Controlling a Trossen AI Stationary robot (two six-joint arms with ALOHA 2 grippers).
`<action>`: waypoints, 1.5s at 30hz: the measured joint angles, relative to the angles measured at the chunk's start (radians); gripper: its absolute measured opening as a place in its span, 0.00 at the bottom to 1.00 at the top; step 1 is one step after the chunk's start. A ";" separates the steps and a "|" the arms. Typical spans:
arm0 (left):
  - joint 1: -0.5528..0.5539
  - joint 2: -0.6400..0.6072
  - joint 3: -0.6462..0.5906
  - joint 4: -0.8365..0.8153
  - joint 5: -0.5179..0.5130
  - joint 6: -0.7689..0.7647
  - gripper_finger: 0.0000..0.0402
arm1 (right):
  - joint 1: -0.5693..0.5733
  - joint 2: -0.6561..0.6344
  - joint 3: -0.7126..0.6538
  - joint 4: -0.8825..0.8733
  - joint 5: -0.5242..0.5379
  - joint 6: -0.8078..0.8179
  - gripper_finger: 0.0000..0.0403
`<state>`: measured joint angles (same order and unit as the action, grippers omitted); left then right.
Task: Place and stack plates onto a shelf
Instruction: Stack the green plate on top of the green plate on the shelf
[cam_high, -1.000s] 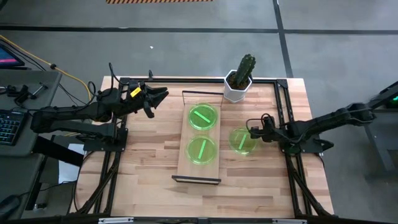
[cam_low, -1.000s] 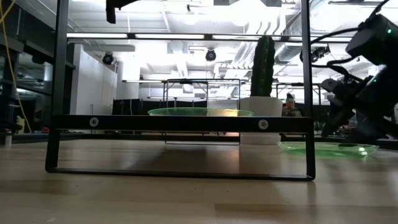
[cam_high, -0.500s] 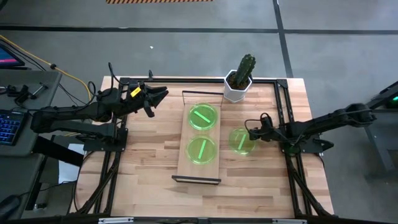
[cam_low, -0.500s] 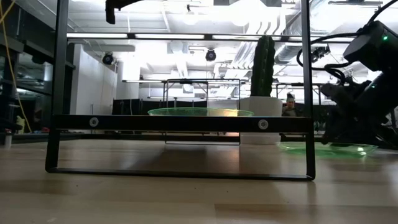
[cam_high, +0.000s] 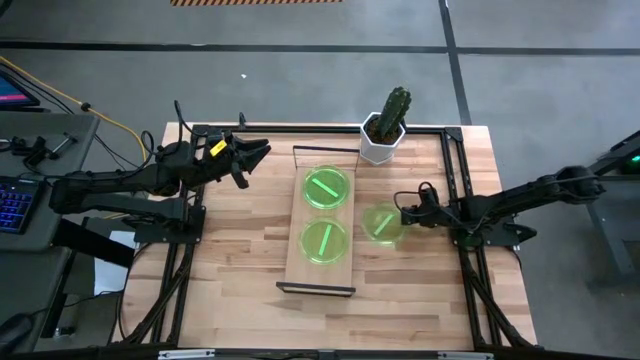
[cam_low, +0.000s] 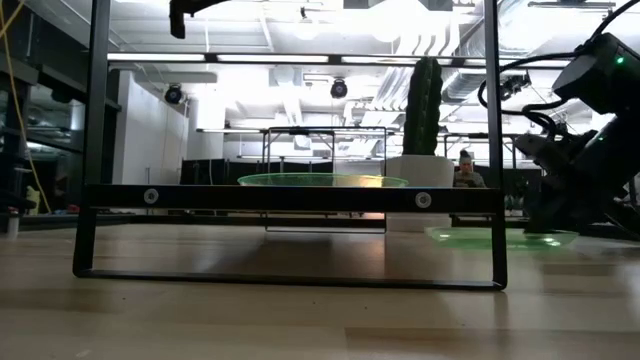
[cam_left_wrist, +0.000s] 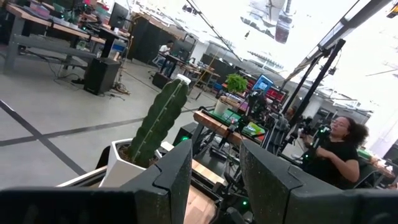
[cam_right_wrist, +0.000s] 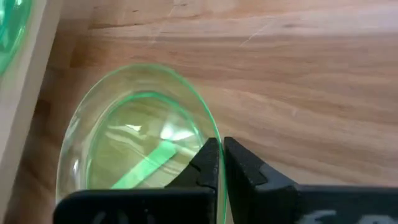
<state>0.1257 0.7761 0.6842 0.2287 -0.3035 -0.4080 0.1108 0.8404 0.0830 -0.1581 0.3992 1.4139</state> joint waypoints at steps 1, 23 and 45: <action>0.000 0.000 0.000 0.000 0.000 0.000 0.32 | 0.000 -0.012 0.000 -0.002 -0.007 0.000 0.00; 0.000 0.000 0.000 -0.034 0.001 0.000 0.32 | 0.000 -0.325 0.002 -0.042 0.022 -0.063 0.00; 0.000 0.000 0.000 -0.033 0.001 0.000 0.32 | 0.001 -0.293 0.006 0.329 0.023 -0.098 0.00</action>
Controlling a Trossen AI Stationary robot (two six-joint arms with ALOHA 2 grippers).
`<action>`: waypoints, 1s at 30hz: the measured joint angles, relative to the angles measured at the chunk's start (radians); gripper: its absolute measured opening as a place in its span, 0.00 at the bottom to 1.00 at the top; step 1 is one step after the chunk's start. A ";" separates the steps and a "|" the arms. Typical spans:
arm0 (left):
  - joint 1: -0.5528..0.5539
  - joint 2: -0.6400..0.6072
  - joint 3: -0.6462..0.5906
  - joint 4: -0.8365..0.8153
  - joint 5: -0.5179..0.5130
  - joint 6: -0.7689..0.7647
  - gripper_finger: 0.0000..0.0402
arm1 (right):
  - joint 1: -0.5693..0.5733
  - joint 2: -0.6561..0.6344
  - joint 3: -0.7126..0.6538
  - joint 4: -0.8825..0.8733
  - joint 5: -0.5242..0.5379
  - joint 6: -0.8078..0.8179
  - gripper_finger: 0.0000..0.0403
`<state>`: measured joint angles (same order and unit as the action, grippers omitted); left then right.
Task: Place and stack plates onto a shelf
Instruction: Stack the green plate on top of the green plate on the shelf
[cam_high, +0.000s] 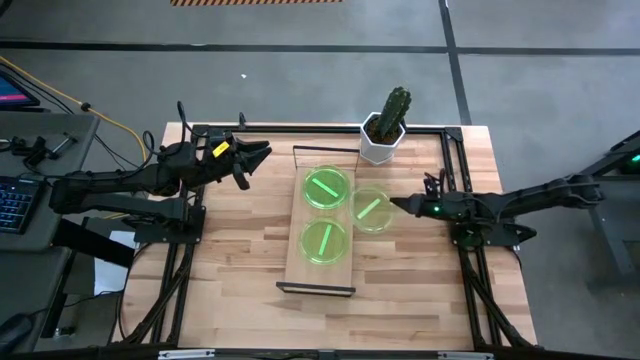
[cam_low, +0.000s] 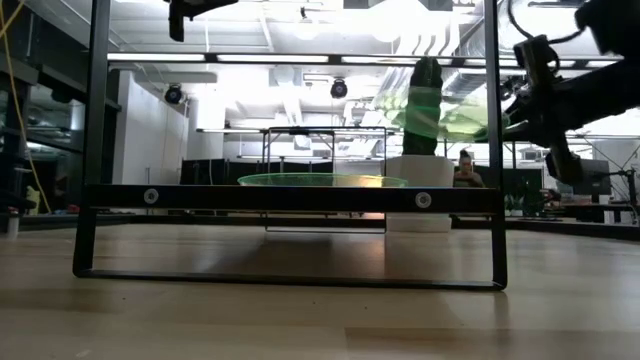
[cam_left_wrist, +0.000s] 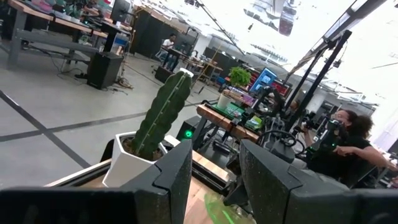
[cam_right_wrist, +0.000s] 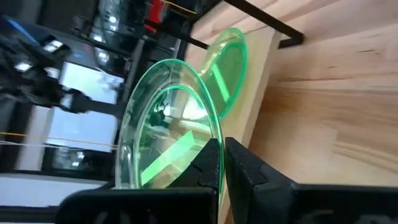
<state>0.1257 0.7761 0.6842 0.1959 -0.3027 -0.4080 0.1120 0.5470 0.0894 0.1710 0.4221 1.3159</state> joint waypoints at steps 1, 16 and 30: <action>0.000 0.000 0.000 0.000 0.000 0.000 0.32 | 0.002 0.033 0.017 -0.001 0.000 -0.004 0.00; 0.000 0.000 0.000 0.000 0.000 0.000 0.32 | 0.071 0.650 0.519 -0.138 -0.035 -0.214 0.00; 0.000 0.000 0.000 0.000 0.001 0.000 0.32 | 0.087 0.966 0.801 -0.356 -0.022 -0.190 0.00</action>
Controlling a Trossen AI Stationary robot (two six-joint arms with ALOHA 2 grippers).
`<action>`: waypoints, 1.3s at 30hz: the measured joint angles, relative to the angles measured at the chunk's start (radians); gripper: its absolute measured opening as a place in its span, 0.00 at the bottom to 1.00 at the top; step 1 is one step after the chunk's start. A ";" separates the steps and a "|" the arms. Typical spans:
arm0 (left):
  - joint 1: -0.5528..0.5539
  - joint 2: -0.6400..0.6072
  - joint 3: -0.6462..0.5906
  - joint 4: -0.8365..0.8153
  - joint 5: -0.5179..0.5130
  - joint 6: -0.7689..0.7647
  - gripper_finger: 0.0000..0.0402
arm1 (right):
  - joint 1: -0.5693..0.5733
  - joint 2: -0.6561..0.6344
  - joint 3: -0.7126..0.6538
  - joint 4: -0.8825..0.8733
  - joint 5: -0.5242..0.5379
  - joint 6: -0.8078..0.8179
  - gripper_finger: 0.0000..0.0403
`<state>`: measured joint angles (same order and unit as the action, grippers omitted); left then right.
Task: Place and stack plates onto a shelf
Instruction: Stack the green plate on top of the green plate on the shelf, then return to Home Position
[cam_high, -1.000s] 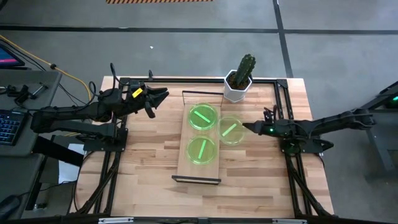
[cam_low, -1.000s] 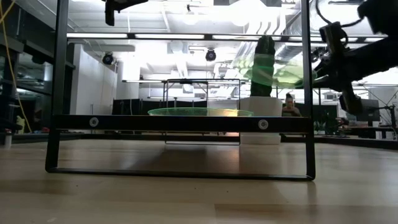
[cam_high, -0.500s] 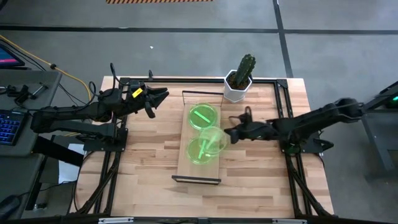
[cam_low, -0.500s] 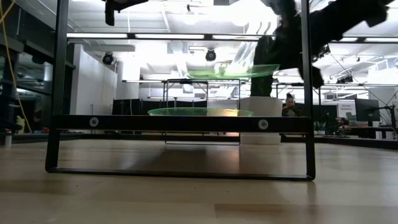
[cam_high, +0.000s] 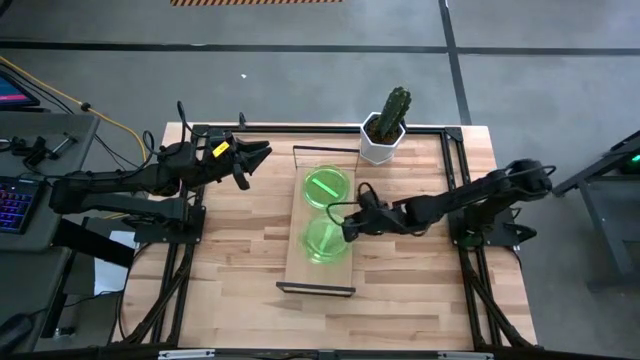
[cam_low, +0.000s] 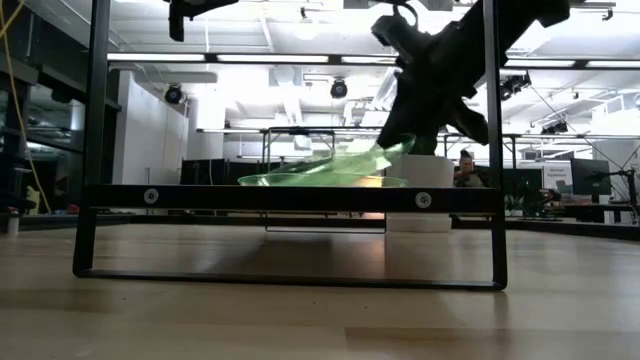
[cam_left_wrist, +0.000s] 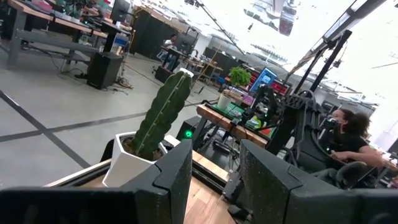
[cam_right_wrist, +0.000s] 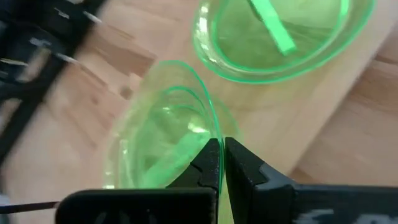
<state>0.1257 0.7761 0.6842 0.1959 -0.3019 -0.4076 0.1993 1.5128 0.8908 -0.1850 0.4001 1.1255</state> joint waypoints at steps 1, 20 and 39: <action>0.000 0.000 0.000 0.000 0.000 0.000 0.32 | 0.000 0.010 0.016 -0.033 0.003 0.000 0.00; 0.000 0.000 0.000 -0.008 0.000 0.001 0.32 | 0.010 0.118 0.072 -0.034 -0.013 0.074 0.00; 0.000 0.000 0.000 -0.010 0.000 0.010 0.32 | -0.029 -0.150 0.065 -0.243 -0.046 -0.192 0.51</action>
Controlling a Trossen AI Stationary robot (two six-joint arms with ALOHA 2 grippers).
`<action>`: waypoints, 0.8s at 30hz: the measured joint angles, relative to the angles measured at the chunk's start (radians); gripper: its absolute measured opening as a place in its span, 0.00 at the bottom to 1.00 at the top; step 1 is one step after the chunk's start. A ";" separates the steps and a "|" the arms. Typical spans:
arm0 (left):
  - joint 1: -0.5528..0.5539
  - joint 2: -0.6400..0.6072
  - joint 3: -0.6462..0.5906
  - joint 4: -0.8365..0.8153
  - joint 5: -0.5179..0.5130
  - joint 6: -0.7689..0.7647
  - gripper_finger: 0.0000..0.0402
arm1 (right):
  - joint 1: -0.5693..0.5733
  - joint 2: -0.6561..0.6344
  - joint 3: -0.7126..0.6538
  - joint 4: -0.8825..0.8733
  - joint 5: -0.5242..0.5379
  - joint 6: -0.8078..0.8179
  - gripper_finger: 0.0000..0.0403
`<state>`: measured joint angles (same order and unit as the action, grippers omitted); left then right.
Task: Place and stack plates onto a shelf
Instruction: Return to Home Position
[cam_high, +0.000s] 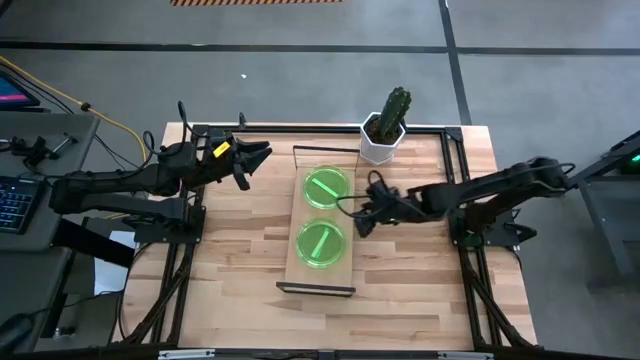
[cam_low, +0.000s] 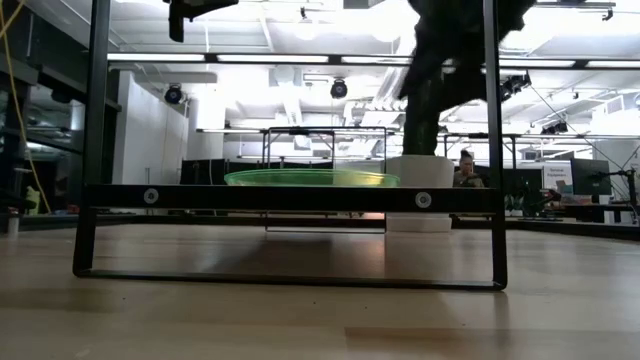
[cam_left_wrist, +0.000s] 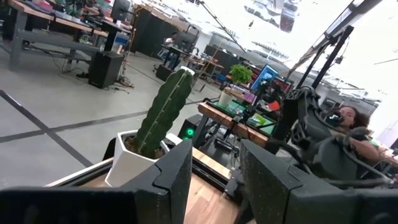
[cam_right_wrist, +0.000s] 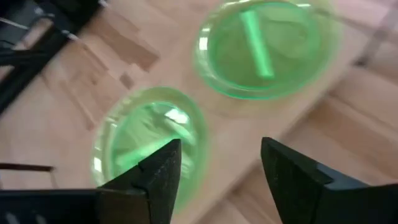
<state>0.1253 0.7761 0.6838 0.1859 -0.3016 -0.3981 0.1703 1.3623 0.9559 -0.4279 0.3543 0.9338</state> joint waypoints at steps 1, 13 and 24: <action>0.000 0.000 0.000 0.000 0.000 0.000 0.32 | 0.003 -0.031 -0.011 -0.039 0.009 0.002 0.51; 0.000 0.000 0.000 -0.016 0.017 0.038 0.32 | 0.080 -0.443 -0.398 0.258 0.032 0.122 0.40; -0.005 -0.001 -0.029 -0.075 0.039 0.091 0.06 | 0.078 -0.556 -0.408 0.341 0.038 -0.111 0.08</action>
<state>0.1204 0.7751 0.6543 0.1114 -0.2625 -0.3073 0.2485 0.8066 0.5483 -0.0874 0.3921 0.8226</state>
